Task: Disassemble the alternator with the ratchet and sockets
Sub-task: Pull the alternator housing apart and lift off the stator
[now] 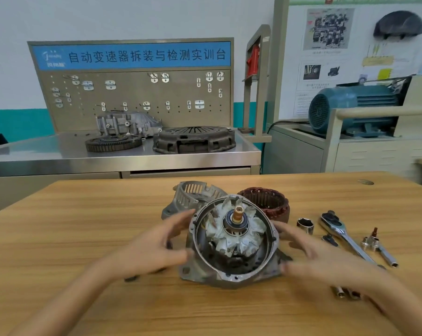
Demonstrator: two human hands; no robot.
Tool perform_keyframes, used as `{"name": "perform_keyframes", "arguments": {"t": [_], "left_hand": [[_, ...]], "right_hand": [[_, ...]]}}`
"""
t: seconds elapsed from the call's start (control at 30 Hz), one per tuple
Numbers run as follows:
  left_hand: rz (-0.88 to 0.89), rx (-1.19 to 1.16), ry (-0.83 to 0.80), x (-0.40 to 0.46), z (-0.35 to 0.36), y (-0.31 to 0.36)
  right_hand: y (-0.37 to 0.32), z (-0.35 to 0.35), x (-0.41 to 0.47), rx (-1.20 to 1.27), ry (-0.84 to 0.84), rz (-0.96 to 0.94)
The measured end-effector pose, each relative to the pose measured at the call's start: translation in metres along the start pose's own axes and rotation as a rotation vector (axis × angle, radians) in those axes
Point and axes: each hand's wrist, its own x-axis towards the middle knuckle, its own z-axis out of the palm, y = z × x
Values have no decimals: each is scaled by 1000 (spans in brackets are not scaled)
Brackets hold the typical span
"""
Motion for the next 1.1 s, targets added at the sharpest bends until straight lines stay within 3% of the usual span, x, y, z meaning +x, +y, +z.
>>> {"name": "perform_keyframes", "arguments": {"t": [0.07,0.13,0.17,0.37,0.63,0.77,1.1], "left_hand": [[13,19,154,14,-21,-2],[48,195,325,39,-33,-5],[74,316,335,54,-34,-6],[133,811,-44,121,-26,-16],[227,860,-12,111,-31,-31],[202,987,-19,94,-36,-41],[132,1002,-4,53,-43,-60]], "right_hand": [[-2,-25,5,-50,128,71],[-9,-39,22,-155,316,79],[-14,-39,35,-255,339,63],[-11,-20,87,-522,142,45],[3,-14,91,-544,180,-29],[4,-13,90,-547,186,-43],[8,-16,79,-494,164,-87]]}}
